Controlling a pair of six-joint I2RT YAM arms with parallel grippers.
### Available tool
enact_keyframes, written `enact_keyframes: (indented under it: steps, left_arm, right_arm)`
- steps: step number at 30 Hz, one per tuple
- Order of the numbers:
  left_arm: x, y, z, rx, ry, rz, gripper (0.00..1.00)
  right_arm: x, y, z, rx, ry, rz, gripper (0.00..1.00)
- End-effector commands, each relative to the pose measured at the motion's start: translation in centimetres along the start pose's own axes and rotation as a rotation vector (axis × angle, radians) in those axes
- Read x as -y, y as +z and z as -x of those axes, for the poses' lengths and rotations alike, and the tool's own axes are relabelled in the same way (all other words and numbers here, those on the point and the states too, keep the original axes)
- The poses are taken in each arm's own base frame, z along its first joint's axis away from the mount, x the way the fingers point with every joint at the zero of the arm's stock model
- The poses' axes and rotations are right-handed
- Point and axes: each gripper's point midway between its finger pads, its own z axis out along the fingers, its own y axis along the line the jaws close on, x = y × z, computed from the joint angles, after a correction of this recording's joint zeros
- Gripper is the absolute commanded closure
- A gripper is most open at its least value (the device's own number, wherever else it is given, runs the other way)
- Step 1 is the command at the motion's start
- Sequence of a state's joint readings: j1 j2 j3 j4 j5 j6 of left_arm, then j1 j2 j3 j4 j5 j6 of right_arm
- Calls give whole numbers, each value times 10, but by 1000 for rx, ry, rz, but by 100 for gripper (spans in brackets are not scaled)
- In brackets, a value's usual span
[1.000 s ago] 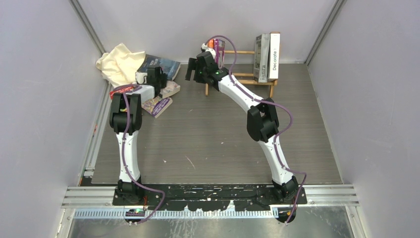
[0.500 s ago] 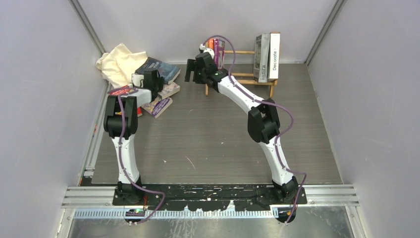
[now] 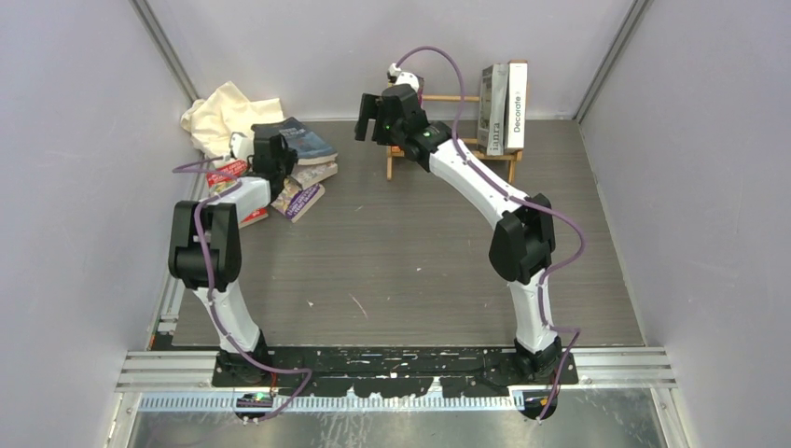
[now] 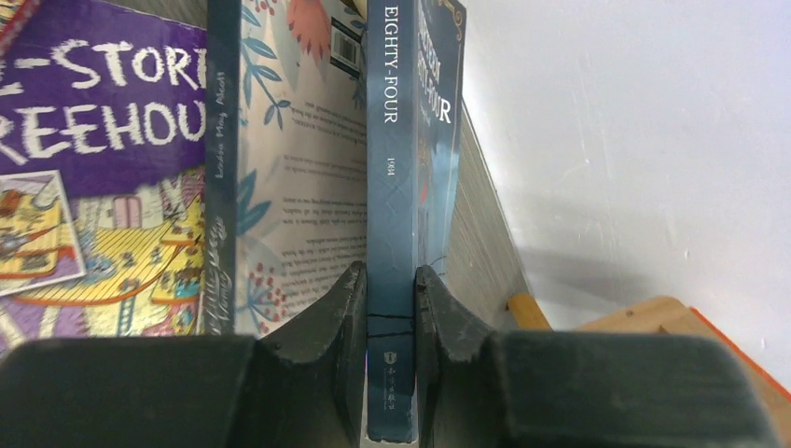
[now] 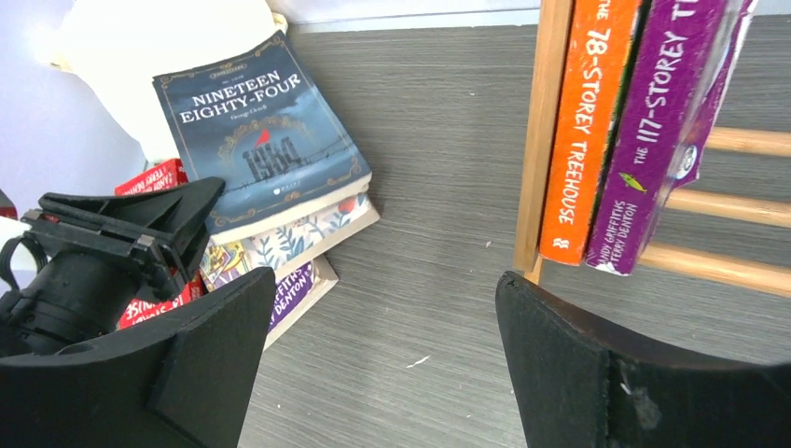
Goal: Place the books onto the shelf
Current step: Pick up the book from the center of the board.
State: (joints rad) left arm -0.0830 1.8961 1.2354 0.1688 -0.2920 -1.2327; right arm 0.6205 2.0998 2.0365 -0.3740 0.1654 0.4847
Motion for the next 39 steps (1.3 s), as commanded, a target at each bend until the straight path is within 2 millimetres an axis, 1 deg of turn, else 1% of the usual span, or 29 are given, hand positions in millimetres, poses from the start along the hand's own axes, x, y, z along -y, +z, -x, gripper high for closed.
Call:
enact_keyframes:
  steps: [1,3,5,8,10,11,13,15,20,22,25,30,32,33,34,39]
  left_arm:
    - [56,-44,50,126,13,-169,100]
    - [60,-59,56,130,11,-186,100]
    - [61,-68,57,121,12,-190,100]
    - [63,-79,58,104,10,-195,100]
    - [66,-85,58,93,11,-198,100]
    - [68,-88,59,89,10,-203,100]
    - [72,-93,60,83,11,-217,100]
    - [77,-98,61,82,7,-238,100]
    - [92,-113,68,85,0,-296,100]
    - [101,-120,72,92,10,-330,100]
    - [121,-134,80,101,38,-403,100]
    - [141,-157,91,133,59,-489,100]
    - [151,-165,95,145,72,-527,100]
    - [155,-169,97,155,80,-545,100]
    - [161,-175,98,165,85,-567,100]
    - [184,-197,100,183,118,-640,100]
  right_arm:
    - [-23,-39,40,95,-9,58,8]
    - [-30,-42,34,78,-23,68,8]
    - [-39,-43,25,58,-39,86,8]
    - [-51,-47,9,24,-113,97,8]
    - [-54,-50,0,14,-171,91,7]
    - [-53,-52,-7,7,-205,84,7]
    - [-53,-57,-12,16,-234,76,7]
    - [-50,-60,-14,21,-228,68,7]
    - [-41,-71,-10,47,-189,37,6]
    - [-39,-78,-5,64,-173,29,6]
    - [-34,-88,5,109,-147,10,6]
    - [-27,-106,19,157,-118,-8,5]
    - [-23,-112,20,169,-111,-16,5]
    - [-20,-114,18,170,-109,-21,5]
    - [-19,-120,20,182,-102,-19,5]
    - [-5,-134,20,204,-80,-31,5]
